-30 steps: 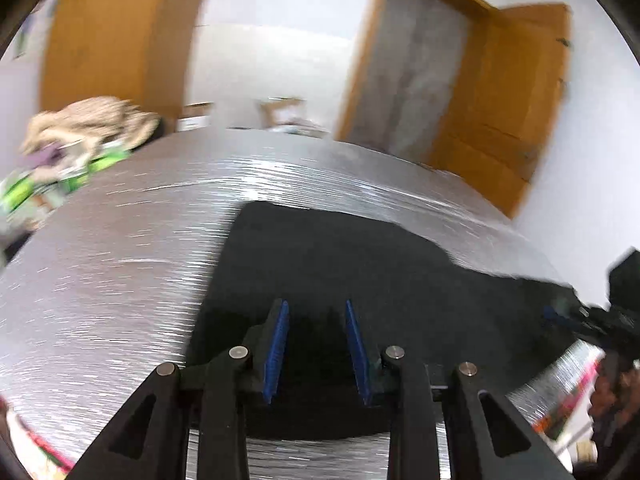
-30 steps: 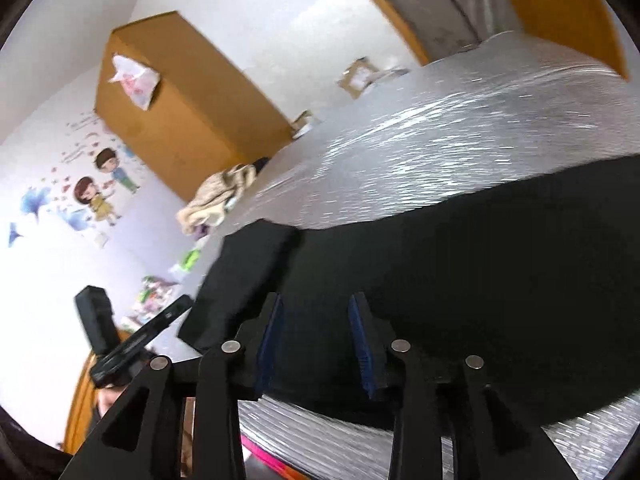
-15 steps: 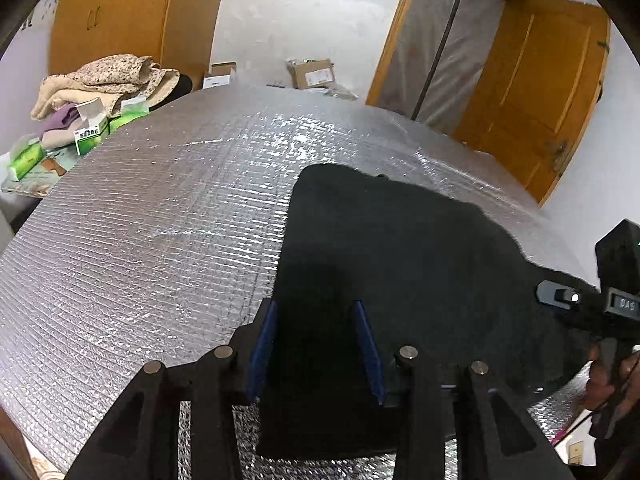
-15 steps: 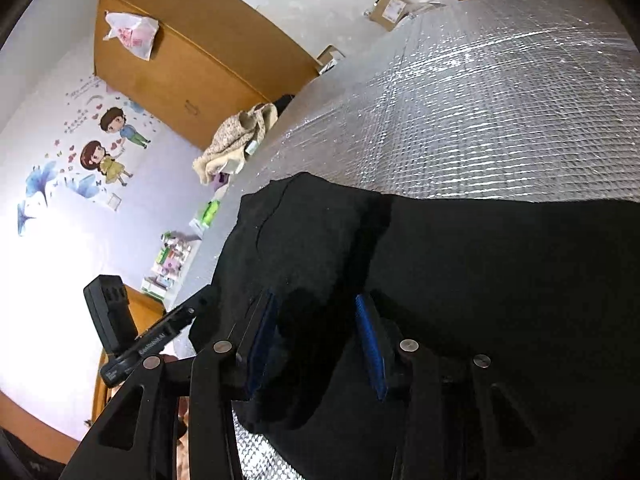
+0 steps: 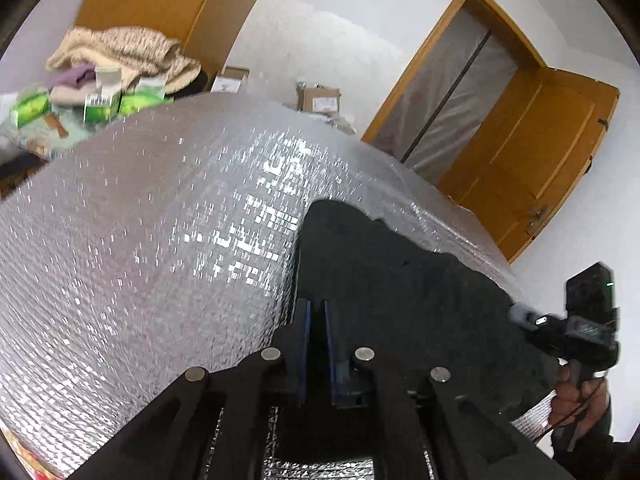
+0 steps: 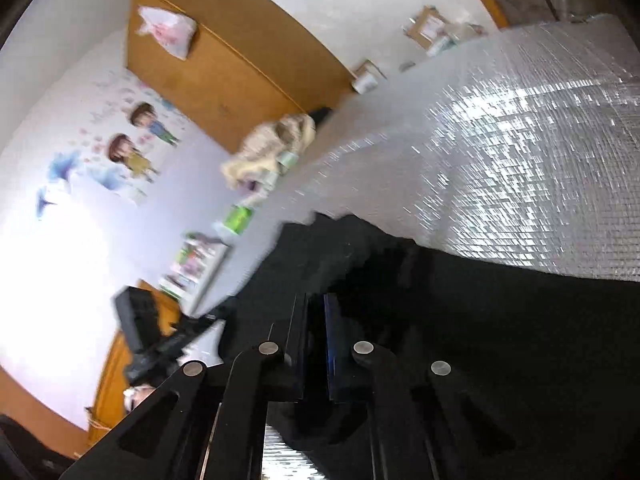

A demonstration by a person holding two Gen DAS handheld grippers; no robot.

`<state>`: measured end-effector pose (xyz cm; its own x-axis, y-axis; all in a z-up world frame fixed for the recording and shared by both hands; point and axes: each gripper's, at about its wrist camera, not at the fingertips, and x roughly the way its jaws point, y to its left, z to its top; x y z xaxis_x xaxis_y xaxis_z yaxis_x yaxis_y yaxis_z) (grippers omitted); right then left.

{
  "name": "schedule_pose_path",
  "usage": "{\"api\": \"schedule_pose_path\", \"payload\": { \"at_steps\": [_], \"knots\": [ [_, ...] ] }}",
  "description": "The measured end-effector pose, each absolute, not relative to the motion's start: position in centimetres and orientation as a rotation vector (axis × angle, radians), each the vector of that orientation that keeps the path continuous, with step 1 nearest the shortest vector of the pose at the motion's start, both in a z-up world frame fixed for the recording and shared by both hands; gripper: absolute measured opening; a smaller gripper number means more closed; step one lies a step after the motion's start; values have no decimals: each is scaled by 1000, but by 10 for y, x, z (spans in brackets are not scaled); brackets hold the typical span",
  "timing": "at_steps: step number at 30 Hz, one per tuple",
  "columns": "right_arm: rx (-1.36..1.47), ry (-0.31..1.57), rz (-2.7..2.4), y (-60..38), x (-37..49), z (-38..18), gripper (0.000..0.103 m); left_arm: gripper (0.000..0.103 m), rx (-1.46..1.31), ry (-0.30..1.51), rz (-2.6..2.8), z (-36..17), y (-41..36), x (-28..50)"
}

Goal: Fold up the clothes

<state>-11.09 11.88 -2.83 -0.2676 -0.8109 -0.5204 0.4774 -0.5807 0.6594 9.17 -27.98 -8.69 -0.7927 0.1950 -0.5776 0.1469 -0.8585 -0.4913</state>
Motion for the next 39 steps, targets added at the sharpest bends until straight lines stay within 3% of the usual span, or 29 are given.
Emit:
{"api": "schedule_pose_path", "payload": {
  "at_steps": [4,7,11,15,17,19,27,31,39],
  "knots": [
    [1238,-536,-1939,125,-119,-53,13,11,-1034,-844,2828,-88,-281,92],
    [1163,-531,-1988,131,-111,-40,37,20,-1070,-785,2861,-85,-276,88],
    [1091,-547,-2051,135,-113,-26,41,28,-1134,-748,2863,-85,-273,70],
    [1196,-508,-2058,124,-133,-39,40,28,-1198,-711,2862,-85,-270,52],
    [1192,-502,-2058,120,-136,-39,14,21,-1201,-731,2863,-90,-271,48],
    [1172,-495,-2064,117,-138,-36,10,15,-1162,-770,2870,-90,-275,51],
    [1190,-506,-2064,131,-141,-41,15,13,-1088,-796,2905,-83,-280,73],
    [1092,-495,-2108,165,-111,-31,27,13,-997,-721,2962,-61,-272,86],
    [1124,-620,-2286,276,-60,-61,25,13,-923,-558,2841,-41,-206,76]
  ]
}}
